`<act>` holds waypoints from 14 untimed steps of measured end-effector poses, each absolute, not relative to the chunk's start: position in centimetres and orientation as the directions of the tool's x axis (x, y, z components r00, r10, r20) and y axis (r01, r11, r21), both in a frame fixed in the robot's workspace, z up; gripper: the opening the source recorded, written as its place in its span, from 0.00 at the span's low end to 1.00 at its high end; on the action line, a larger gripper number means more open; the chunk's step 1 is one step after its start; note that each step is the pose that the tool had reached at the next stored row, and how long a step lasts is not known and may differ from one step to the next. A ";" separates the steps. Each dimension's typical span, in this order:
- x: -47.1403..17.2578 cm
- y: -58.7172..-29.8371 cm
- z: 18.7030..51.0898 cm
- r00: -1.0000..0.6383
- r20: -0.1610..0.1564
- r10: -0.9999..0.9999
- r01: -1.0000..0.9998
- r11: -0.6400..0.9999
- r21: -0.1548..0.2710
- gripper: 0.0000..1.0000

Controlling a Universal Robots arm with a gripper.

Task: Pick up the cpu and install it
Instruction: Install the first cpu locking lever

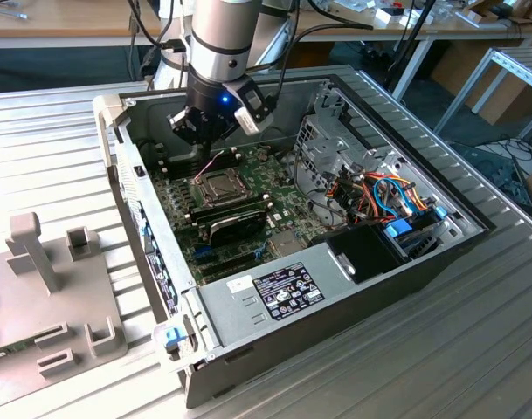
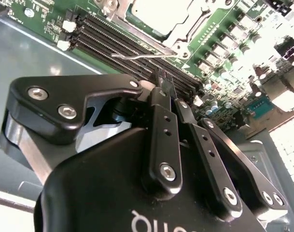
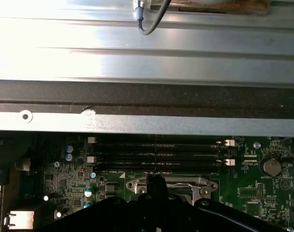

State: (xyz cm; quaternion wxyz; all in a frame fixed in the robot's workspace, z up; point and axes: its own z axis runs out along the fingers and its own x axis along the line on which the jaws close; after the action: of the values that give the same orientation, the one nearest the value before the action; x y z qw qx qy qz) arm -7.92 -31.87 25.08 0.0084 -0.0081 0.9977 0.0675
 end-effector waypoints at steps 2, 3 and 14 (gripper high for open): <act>-7.9 -31.9 25.1 -1.000 -0.007 -0.015 -0.016 0.994 0.110 0.11; -7.9 -31.9 25.1 -1.000 -0.003 -0.015 -0.016 0.995 0.096 0.11; -7.9 -31.9 25.7 -1.000 0.000 -0.016 -0.016 0.999 0.037 0.11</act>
State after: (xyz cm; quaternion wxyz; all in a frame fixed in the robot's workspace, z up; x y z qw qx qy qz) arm -7.92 -31.88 25.69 -0.0001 -0.0078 0.9998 0.0183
